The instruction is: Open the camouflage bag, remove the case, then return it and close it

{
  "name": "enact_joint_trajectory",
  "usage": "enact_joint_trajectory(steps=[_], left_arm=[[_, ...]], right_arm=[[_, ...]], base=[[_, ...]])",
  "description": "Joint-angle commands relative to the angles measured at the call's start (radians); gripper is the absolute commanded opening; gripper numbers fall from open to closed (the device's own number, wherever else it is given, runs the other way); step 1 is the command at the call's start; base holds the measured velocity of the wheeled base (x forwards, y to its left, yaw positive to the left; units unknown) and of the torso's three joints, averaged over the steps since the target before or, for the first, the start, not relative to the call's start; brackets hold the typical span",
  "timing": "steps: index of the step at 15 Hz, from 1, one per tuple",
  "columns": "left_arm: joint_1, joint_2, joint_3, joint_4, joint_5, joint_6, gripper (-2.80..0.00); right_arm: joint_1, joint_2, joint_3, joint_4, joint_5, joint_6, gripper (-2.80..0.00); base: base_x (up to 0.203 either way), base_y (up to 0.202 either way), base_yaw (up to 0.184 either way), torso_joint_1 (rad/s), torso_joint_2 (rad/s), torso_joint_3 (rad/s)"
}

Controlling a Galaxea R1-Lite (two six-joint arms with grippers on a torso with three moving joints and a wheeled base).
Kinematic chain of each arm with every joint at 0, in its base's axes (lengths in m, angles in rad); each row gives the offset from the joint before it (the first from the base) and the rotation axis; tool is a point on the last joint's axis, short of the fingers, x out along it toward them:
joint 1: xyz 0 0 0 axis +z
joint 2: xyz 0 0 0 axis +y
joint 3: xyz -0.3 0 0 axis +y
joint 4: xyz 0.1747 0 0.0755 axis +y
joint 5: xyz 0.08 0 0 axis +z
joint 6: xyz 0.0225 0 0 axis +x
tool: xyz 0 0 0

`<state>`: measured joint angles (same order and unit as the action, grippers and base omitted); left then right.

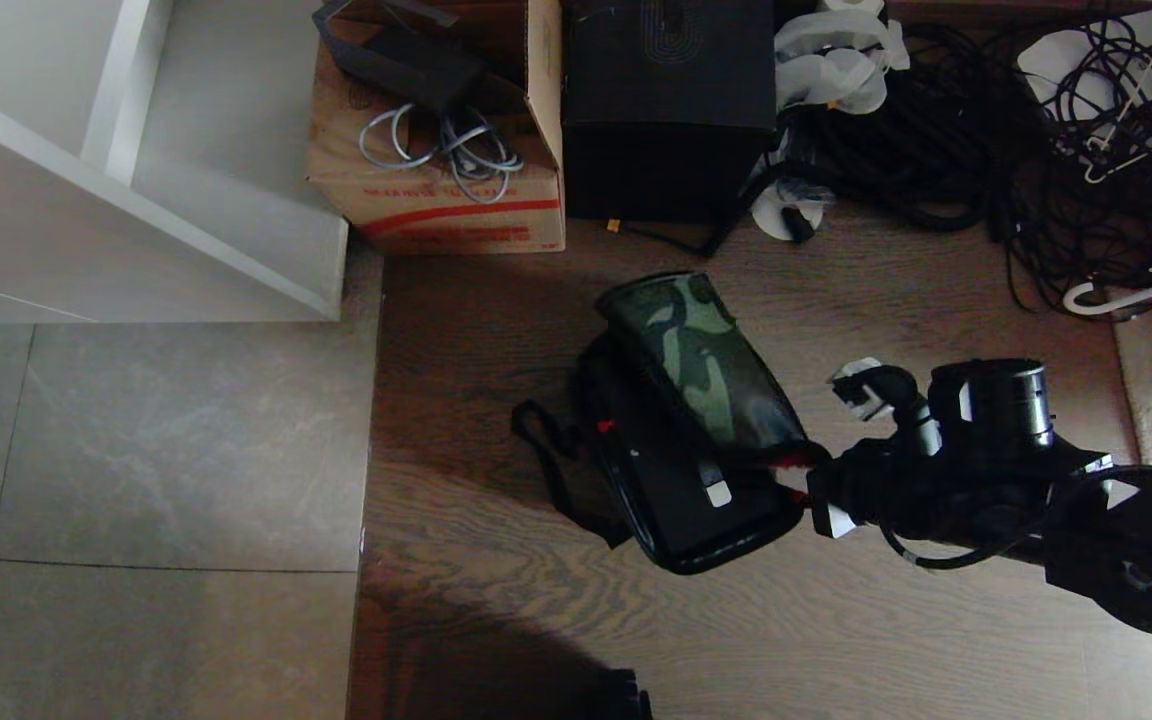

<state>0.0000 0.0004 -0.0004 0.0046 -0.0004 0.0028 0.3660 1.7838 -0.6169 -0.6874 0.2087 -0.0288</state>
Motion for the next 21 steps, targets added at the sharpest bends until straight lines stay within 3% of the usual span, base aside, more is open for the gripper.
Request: enact_joint_trajectory(steps=[1, 6, 9, 10, 11, 14, 15, 17, 19, 21], left_arm=[[0.0, 0.001, 0.0, 0.0, 0.0, 0.0, -2.8], [0.0, 0.001, 0.0, 0.0, 0.0, 0.0, -2.8], [0.0, 0.001, 0.0, 0.0, 0.0, 0.0, -2.8], [0.0, 0.001, 0.0, 0.0, 0.0, 0.0, -2.8], [0.0, 0.001, 0.0, 0.0, 0.0, 0.0, -2.8], [0.0, 0.001, -0.001, 0.0, 0.0, 0.0, -2.8], [0.0, 0.001, -0.001, 0.0, 0.0, 0.0, -2.8], [0.0, 0.001, 0.0, 0.0, 0.0, 0.0, -2.8], [0.0, 0.001, 0.0, 0.0, 0.0, 0.0, -2.8], [0.0, 0.001, 0.0, 0.0, 0.0, 0.0, -2.8]], right_arm=[[0.027, -0.014, 0.055, -0.002, 0.004, -0.008, 0.0], [0.093, -0.014, 0.088, 0.054, 0.014, 0.038, 0.0], [0.161, -0.061, 0.073, 0.083, 0.046, 0.263, 0.0], [0.166, -0.087, 0.056, 0.086, 0.048, 0.302, 0.0], [0.159, -0.103, 0.038, 0.088, 0.048, 0.309, 0.0], [0.006, -0.091, -0.004, 0.091, 0.044, 0.315, 0.0], [-0.044, -0.061, -0.04, 0.088, 0.044, 0.32, -2.8], [-0.1, -0.001, -0.138, 0.08, 0.043, 0.378, -2.8], [-0.119, 0.073, -0.269, 0.078, 0.042, 0.466, -2.8], [-0.126, 0.172, -0.411, 0.075, 0.038, 0.504, -2.8]], base=[[0.0, 0.0, 0.0, 0.0, 0.0, 0.0], [0.0, 0.0, 0.0, 0.0, 0.0, 0.0], [0.0, 0.0, 0.0, 0.0, 0.0, 0.0], [0.0, 0.0, 0.0, 0.0, 0.0, 0.0], [0.0, 0.0, 0.0, 0.0, 0.0, 0.0], [0.0, 0.0, 0.0, 0.0, 0.0, 0.0], [0.0, 0.0, 0.0, 0.0, 0.0, 0.0], [0.0, 0.0, 0.0, 0.0, 0.0, 0.0], [0.0, 0.0, 0.0, 0.0, 0.0, 0.0], [0.0, 0.0, 0.0, 0.0, 0.0, 0.0]])
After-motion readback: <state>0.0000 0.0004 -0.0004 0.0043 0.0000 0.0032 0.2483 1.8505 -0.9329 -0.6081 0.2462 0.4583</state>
